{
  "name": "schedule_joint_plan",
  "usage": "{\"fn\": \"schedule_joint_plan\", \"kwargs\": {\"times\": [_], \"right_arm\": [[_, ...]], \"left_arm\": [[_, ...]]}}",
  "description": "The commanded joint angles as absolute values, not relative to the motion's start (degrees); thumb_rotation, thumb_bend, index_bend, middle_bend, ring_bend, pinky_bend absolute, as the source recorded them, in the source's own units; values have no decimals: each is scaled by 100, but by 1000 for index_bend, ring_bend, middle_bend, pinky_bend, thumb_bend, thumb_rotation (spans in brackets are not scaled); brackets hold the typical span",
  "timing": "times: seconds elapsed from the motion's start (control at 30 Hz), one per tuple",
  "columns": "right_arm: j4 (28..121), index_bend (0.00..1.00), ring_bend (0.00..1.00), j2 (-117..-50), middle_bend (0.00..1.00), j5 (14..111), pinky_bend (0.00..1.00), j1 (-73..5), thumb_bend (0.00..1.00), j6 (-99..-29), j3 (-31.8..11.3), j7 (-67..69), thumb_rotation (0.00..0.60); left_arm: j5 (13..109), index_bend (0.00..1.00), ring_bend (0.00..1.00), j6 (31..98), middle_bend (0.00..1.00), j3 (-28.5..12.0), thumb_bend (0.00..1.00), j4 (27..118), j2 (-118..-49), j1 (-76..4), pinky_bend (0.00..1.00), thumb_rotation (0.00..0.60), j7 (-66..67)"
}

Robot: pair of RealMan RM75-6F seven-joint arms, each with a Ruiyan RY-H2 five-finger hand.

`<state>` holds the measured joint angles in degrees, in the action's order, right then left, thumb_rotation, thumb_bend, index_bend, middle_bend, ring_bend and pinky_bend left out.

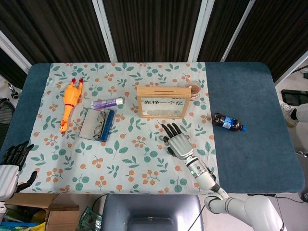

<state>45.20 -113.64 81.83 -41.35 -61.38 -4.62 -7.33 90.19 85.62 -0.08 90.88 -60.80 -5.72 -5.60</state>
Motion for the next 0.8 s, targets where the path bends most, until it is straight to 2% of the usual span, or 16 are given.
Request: {"fn": "schedule_joint_plan", "kwargs": {"times": [0.03,0.8], "right_arm": [[4480,564,0,-11381,110,8191,0,-4161,550,-6084,-493,-742,600],[4394,583,0,-11369,109,8219,0,-4104,550,-5918,-598,-856,600]], "left_arm": [[9015,0,0,8554,0,-10,399,9090,-6082,-576,0,600,-551],[9028,0,0,8546,0,-5,399,9100,-6082,-574,0,600,-521]]}}
